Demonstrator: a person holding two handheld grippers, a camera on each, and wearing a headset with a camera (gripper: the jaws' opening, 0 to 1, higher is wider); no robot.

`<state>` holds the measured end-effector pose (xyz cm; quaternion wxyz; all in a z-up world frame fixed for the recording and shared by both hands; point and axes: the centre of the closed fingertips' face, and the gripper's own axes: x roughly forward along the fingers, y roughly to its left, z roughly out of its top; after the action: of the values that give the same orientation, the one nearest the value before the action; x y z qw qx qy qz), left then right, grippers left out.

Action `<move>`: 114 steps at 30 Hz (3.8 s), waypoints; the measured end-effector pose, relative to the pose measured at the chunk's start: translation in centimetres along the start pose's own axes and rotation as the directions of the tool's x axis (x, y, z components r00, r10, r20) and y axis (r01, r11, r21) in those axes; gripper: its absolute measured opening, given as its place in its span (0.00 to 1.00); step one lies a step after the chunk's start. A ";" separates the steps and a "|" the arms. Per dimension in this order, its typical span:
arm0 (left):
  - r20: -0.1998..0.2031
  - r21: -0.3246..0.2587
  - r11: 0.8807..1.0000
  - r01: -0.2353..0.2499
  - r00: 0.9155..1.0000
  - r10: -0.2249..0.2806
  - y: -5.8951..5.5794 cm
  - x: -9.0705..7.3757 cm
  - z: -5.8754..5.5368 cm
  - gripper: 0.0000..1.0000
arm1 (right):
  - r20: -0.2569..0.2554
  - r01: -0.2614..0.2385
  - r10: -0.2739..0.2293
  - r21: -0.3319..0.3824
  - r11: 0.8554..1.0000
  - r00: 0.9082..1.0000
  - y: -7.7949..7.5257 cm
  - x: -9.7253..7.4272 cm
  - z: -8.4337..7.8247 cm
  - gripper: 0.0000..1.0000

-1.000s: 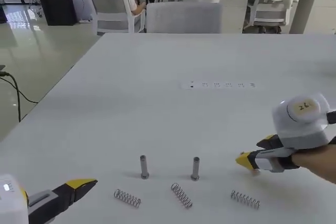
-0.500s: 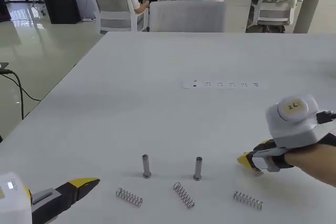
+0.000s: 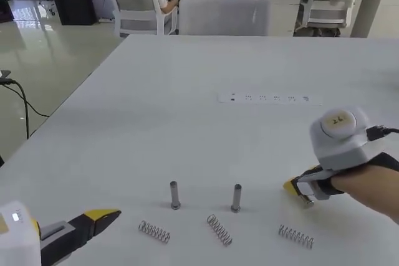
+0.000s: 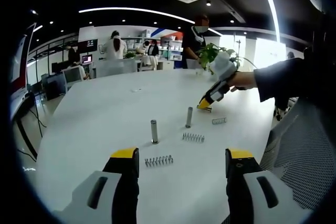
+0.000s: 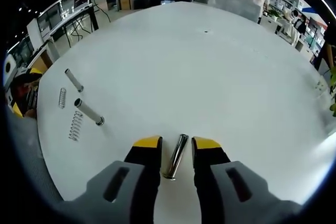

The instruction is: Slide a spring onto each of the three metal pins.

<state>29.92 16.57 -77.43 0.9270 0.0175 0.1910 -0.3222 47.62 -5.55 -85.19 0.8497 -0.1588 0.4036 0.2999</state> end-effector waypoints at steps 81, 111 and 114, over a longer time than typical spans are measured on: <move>0.018 0.007 1.000 0.010 1.000 -0.010 -0.3 0.0 0.5 0.64 | 0.048 0.037 -0.040 0.058 0.998 0.998 1.2 -4.6 -0.6 0.10; 0.022 0.012 1.000 0.010 1.000 -0.010 -0.1 0.0 0.6 0.65 | 0.039 0.007 -0.009 0.072 0.997 0.999 2.2 -5.8 -2.6 0.11; 0.019 0.013 1.000 0.011 1.000 -0.011 -0.2 0.0 0.6 0.64 | 0.040 0.007 -0.009 0.067 0.998 0.999 2.3 -5.8 -2.5 0.11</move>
<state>30.02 16.36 -76.91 0.9270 0.0193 0.1801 -0.3285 41.86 -7.26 -82.26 0.8637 -0.1258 0.3955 0.2859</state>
